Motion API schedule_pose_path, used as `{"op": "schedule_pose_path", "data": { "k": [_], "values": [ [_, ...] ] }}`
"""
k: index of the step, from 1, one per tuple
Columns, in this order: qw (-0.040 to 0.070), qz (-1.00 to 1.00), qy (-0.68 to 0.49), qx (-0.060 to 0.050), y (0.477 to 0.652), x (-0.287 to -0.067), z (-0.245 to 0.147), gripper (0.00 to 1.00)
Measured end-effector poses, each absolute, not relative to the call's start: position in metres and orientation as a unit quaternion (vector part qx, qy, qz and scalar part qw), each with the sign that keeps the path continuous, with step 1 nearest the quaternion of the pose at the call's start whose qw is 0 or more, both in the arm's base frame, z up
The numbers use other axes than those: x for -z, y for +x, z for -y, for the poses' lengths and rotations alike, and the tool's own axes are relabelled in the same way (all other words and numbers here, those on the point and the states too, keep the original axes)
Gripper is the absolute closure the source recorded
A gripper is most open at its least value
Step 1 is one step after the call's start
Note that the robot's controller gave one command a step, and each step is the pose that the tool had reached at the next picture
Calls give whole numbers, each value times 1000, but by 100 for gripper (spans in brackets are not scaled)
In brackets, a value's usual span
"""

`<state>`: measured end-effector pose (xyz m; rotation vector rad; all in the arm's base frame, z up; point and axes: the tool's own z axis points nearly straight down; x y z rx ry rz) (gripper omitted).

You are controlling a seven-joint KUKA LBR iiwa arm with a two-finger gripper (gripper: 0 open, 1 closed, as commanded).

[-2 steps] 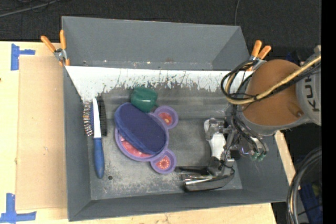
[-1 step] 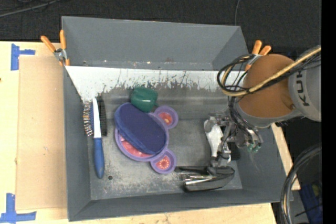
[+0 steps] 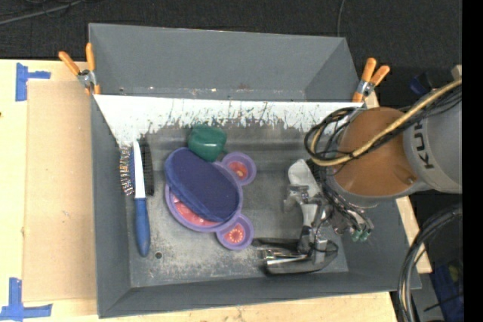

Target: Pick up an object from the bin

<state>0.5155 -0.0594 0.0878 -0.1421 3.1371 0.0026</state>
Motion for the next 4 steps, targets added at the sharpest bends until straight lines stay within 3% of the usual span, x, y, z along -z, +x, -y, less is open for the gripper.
{"op": "schedule_pose_path", "data": {
  "k": [1,4],
  "values": [
    [3,-1000,15,3,517,-77,47,0],
    [4,-1000,5,2,513,-74,26,0]
  ]
}}
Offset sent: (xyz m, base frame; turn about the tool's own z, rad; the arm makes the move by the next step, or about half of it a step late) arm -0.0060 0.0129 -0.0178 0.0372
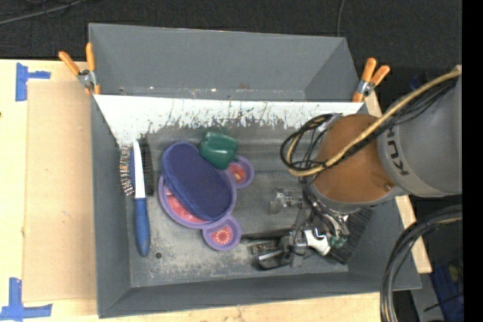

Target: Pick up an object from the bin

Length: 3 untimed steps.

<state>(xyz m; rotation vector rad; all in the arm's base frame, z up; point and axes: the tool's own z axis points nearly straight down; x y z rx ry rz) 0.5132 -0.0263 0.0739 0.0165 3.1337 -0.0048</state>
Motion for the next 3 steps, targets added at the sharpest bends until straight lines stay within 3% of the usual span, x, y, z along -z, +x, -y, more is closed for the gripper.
{"op": "schedule_pose_path", "data": {
  "k": [1,2,3],
  "values": [
    [5,-1000,-25,0,502,-73,54,100],
    [5,-1000,-25,0,502,-73,54,100],
    [6,-1000,-27,0,502,-95,43,0]
  ]
}}
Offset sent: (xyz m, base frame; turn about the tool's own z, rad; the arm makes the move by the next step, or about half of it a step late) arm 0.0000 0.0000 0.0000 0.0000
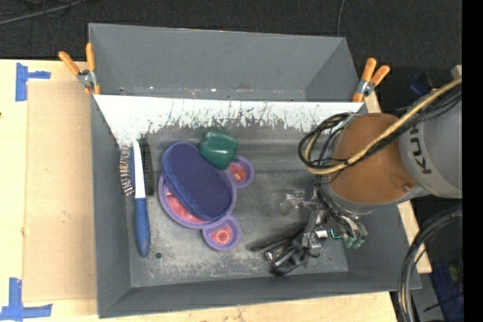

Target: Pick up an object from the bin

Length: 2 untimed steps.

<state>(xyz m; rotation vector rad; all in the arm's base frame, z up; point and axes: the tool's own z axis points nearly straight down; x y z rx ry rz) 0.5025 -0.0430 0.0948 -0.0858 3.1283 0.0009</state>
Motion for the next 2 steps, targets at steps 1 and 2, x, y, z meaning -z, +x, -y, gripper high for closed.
{"op": "schedule_pose_path", "data": {
  "k": [1,2],
  "values": [
    [7,-1000,-28,0,503,-95,43,100],
    [7,-1000,-28,0,503,-95,43,100]
  ]
}}
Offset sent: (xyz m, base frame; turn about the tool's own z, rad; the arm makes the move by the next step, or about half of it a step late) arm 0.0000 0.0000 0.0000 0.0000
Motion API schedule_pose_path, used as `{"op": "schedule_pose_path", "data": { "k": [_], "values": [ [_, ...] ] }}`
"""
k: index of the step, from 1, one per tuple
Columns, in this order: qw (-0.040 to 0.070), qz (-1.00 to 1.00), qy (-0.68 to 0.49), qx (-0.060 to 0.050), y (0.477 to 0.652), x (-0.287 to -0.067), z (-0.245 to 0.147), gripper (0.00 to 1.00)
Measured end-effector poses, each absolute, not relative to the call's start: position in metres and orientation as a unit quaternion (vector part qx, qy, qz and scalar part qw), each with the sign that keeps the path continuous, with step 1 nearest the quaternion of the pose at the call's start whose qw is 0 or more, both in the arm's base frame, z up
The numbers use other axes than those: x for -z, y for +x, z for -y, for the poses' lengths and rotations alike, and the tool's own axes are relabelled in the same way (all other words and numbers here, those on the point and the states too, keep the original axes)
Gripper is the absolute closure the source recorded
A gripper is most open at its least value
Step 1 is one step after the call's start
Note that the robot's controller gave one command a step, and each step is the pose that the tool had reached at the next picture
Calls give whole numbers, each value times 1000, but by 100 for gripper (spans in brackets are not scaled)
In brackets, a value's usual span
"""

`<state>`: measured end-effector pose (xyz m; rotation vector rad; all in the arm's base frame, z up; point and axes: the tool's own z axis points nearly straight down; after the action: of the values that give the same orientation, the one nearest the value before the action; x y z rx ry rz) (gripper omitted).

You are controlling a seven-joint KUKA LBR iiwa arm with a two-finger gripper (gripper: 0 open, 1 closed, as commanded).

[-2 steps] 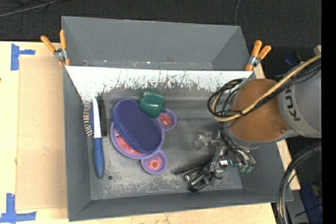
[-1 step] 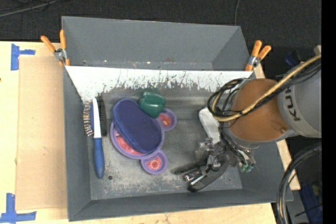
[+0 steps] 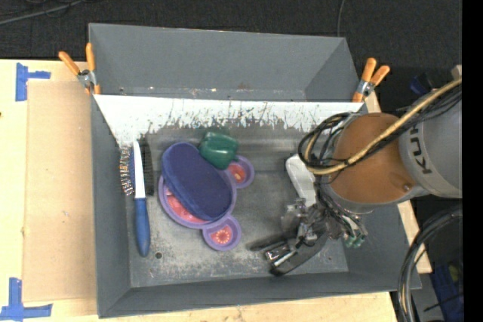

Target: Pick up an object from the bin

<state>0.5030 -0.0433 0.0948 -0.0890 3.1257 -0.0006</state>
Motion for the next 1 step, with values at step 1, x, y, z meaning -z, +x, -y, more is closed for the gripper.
{"op": "schedule_pose_path", "data": {
  "k": [1],
  "values": [
    [1,-999,-32,-1,482,-149,47,100]
  ]
}}
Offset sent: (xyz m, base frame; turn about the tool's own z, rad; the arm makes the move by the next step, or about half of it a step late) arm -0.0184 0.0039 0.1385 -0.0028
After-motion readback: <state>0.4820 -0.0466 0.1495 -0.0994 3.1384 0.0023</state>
